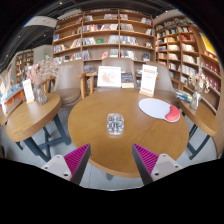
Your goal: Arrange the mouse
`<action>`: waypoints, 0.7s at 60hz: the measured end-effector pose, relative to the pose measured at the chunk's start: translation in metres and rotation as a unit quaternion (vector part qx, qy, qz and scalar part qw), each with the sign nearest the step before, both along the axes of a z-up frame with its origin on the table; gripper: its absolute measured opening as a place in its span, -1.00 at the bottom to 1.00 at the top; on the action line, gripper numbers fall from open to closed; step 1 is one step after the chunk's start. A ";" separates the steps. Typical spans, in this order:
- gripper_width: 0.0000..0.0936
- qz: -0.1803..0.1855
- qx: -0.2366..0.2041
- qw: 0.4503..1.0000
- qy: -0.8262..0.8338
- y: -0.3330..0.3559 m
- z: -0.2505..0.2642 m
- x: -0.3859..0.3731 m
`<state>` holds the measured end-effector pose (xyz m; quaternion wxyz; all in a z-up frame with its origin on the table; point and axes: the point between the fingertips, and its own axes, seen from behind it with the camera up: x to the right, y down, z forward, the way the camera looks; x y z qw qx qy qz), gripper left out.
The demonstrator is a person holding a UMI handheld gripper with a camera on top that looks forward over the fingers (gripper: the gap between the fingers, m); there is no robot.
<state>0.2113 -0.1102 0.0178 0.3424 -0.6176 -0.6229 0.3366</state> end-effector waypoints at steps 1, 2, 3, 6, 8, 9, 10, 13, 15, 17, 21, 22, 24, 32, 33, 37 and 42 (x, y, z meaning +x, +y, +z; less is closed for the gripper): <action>0.82 -0.001 0.000 1.000 -0.002 0.001 -0.002 -0.004; 0.83 -0.002 0.000 1.000 -0.003 0.002 -0.003 -0.007; 0.83 -0.003 -0.001 1.000 -0.005 0.001 -0.006 -0.011; 0.83 -0.005 -0.001 1.000 -0.008 0.005 -0.010 -0.022; 0.83 -0.008 0.000 1.000 -0.012 0.007 -0.014 -0.029; 0.83 -0.009 0.000 1.000 -0.014 0.007 -0.015 -0.033; 0.83 -0.010 0.000 1.000 -0.015 0.007 -0.017 -0.037; 0.82 -0.013 0.000 1.000 -0.019 0.007 -0.020 -0.051; 0.82 -0.014 -0.001 1.000 -0.023 0.007 -0.023 -0.058; 0.82 -0.015 -0.001 1.000 -0.028 0.008 -0.024 -0.066; 0.82 -0.015 -0.005 0.999 -0.041 0.008 -0.030 -0.082; 0.83 -0.017 -0.005 0.999 -0.044 0.008 -0.032 -0.087; 0.82 -0.019 -0.008 0.999 -0.047 0.009 -0.033 -0.095; 0.82 -0.020 -0.007 0.999 -0.050 0.012 -0.032 -0.121; 0.81 -0.021 -0.006 0.998 -0.051 0.013 -0.032 -0.122; 0.81 -0.020 -0.005 0.998 -0.054 0.012 -0.033 -0.129; 0.79 -0.017 -0.004 0.998 -0.053 0.011 -0.033 -0.134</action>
